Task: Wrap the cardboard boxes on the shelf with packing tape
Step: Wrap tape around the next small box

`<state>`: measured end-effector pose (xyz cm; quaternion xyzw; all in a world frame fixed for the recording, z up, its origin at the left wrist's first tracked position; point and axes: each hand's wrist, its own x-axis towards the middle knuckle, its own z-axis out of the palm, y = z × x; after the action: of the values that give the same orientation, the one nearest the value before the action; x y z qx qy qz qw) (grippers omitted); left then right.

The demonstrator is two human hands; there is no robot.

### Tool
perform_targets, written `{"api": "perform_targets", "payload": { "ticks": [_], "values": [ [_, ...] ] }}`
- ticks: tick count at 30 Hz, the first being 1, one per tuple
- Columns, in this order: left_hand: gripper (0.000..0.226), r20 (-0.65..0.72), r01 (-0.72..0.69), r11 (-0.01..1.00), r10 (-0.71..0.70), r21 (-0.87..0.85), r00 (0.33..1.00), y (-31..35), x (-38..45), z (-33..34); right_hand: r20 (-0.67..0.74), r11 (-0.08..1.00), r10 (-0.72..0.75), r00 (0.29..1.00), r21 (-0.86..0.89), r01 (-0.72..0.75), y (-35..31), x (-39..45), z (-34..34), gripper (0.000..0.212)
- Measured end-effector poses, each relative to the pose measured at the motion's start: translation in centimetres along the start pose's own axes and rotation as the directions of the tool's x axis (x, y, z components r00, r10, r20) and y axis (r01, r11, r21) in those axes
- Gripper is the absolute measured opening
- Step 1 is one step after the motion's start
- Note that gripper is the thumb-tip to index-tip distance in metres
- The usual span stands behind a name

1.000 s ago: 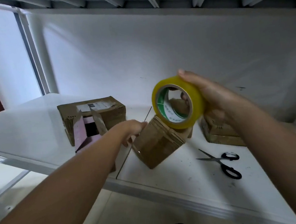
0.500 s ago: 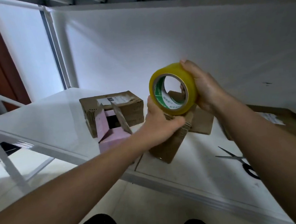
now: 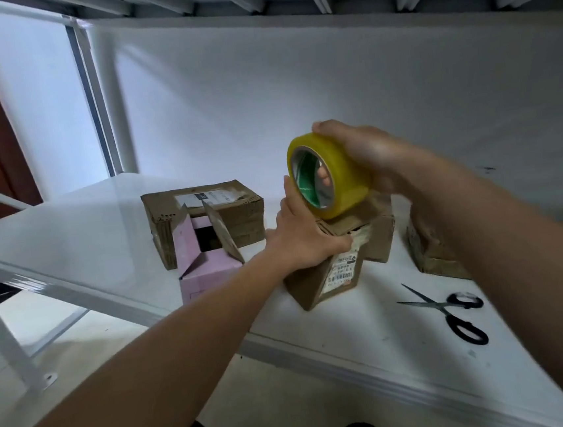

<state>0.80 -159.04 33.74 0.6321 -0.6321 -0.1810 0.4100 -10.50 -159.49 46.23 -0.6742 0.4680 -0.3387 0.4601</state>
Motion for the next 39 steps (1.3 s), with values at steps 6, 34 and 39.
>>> {"api": "perform_targets", "payload": {
  "ticks": [6, 34, 39],
  "values": [
    [0.144, 0.138, 0.194, 0.979, -0.184, -0.059, 0.973, -3.1, 2.0, -1.8, 0.062, 0.87, 0.257, 0.964, -0.45, -0.203, 1.6, -1.8, -2.4, 0.04],
    [0.097, 0.513, 0.034, 0.91, -0.264, 0.414, 0.817, 2.6, 3.8, -7.1, 0.035, 0.977, 0.196, 0.98, -0.088, -0.193, 10.9, -3.4, 0.3, 0.039],
    [0.101, 0.324, -0.059, 0.756, -0.208, 0.652, 0.923, 2.6, 2.6, -2.4, 0.032, 0.979, 0.205, 0.978, -0.018, -0.205, 11.9, -3.8, 0.5, 0.049]
  ]
}}
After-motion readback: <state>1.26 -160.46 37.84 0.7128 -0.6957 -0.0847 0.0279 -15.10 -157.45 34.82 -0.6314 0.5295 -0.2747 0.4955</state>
